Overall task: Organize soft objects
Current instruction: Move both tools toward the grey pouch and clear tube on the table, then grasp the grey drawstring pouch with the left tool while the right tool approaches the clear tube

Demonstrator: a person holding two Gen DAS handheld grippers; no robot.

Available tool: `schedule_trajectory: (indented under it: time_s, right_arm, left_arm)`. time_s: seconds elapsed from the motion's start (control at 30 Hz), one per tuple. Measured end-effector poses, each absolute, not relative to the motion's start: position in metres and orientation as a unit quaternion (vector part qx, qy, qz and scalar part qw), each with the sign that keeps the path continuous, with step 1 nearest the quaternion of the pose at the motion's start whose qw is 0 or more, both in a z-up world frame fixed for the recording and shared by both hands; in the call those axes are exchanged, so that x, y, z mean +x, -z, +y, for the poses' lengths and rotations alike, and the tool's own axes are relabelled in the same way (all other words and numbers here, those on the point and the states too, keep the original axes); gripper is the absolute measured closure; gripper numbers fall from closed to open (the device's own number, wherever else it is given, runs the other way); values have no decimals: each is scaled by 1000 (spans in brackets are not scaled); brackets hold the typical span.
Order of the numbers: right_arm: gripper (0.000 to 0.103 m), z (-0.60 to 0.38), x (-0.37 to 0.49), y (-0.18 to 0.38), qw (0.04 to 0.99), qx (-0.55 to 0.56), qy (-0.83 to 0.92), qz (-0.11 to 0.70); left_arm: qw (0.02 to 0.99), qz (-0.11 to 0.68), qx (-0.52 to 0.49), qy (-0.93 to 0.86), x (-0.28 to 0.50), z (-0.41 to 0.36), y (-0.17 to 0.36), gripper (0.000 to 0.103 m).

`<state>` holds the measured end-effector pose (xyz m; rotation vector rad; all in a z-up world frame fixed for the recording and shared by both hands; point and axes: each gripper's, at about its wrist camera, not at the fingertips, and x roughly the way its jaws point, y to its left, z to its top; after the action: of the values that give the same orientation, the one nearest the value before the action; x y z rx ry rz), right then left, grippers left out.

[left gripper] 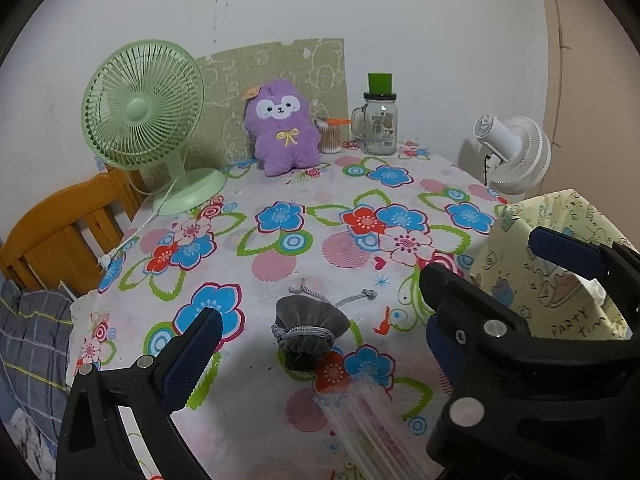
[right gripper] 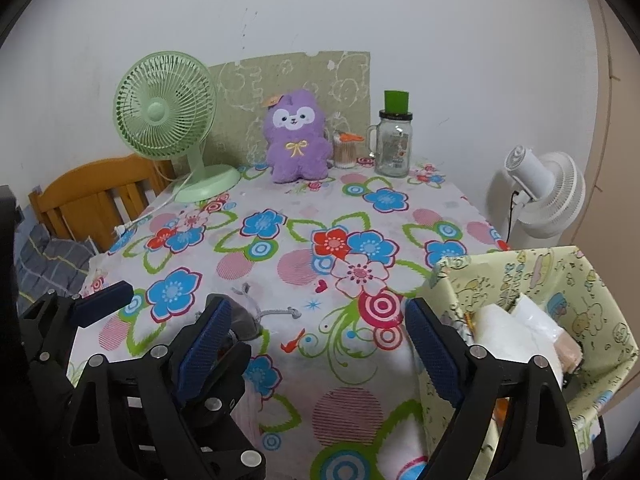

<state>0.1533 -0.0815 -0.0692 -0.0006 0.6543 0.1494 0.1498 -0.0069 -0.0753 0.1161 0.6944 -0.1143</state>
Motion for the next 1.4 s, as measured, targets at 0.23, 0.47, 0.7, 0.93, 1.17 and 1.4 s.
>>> schedule_trajectory:
  time_s: [0.23, 0.47, 0.7, 0.93, 1.17, 1.4]
  right_arm:
    - [24, -75, 170, 84, 936, -2, -83, 343]
    - [33, -72, 186, 98, 928, -6, -89, 362]
    - [43, -68, 200, 110, 920, -10, -97, 380]
    - [45, -67, 212, 119, 914, -11, -98, 394]
    - [45, -69, 220, 130, 907, -7, -96, 410]
    - [45, -67, 223, 136, 903, -7, -98, 419]
  left_arm:
    - [931, 358, 49, 53, 167, -4, 90, 1]
    - [924, 376, 47, 54, 184, -3, 106, 1]
    - [918, 391, 46, 43, 194, 1, 118, 1]
    - [914, 402, 31, 48, 204, 5, 126, 1]
    - [906, 419, 35, 48, 211, 2, 137, 19]
    - [898, 437, 25, 49, 216, 7, 147, 39]
